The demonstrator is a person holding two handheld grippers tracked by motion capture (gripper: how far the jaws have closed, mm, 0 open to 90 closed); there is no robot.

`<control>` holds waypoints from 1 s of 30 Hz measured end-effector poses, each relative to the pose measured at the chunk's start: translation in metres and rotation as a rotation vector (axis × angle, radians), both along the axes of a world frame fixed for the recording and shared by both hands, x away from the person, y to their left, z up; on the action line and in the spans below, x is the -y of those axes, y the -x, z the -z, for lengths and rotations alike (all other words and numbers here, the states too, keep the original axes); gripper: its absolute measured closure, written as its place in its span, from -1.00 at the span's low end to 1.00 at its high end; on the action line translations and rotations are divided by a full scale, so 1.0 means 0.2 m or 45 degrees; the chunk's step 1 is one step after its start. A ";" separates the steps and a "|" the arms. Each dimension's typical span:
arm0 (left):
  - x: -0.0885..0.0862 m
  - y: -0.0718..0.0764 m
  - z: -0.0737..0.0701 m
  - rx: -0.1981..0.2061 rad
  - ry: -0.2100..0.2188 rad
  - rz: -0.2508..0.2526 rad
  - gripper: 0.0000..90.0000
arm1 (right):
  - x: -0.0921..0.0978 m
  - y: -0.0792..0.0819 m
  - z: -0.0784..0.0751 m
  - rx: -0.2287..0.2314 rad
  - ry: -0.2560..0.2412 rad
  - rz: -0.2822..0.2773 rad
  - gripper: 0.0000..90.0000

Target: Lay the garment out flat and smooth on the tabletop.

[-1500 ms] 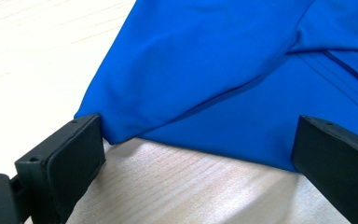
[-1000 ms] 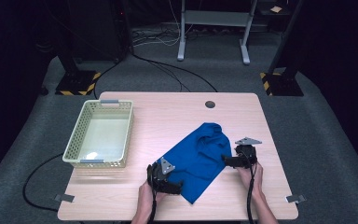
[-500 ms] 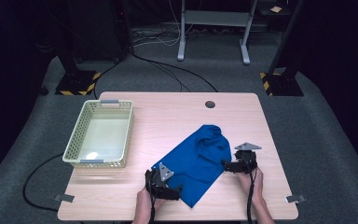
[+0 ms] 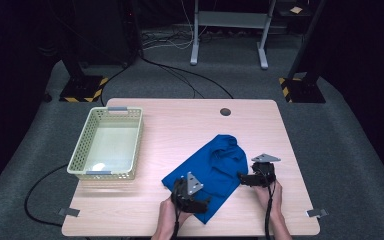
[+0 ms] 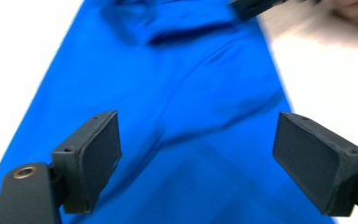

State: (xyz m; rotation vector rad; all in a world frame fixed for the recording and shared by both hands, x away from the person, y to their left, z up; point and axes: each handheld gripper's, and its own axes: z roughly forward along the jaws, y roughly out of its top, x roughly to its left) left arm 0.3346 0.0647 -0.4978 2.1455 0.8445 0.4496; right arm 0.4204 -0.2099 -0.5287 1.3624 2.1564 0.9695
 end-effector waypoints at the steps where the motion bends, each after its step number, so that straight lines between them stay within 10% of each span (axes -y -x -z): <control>1: 0.06 -0.02 -0.01 -0.015 -0.007 0.039 -0.64 | 0.00 0.00 0.00 0.000 0.000 0.000 -0.80; 10: 0.32 -0.11 0.07 -0.096 -0.174 0.127 0.00 | 0.00 0.00 0.00 0.001 -0.004 -0.002 -0.80; 20: 0.23 -0.15 0.08 -0.120 -0.061 0.104 0.75 | 0.00 0.00 0.00 0.002 -0.007 0.000 -0.79; 30: -0.01 -0.23 0.01 -0.133 0.108 -0.025 0.86 | 0.00 0.00 0.00 0.003 -0.007 -0.001 -0.78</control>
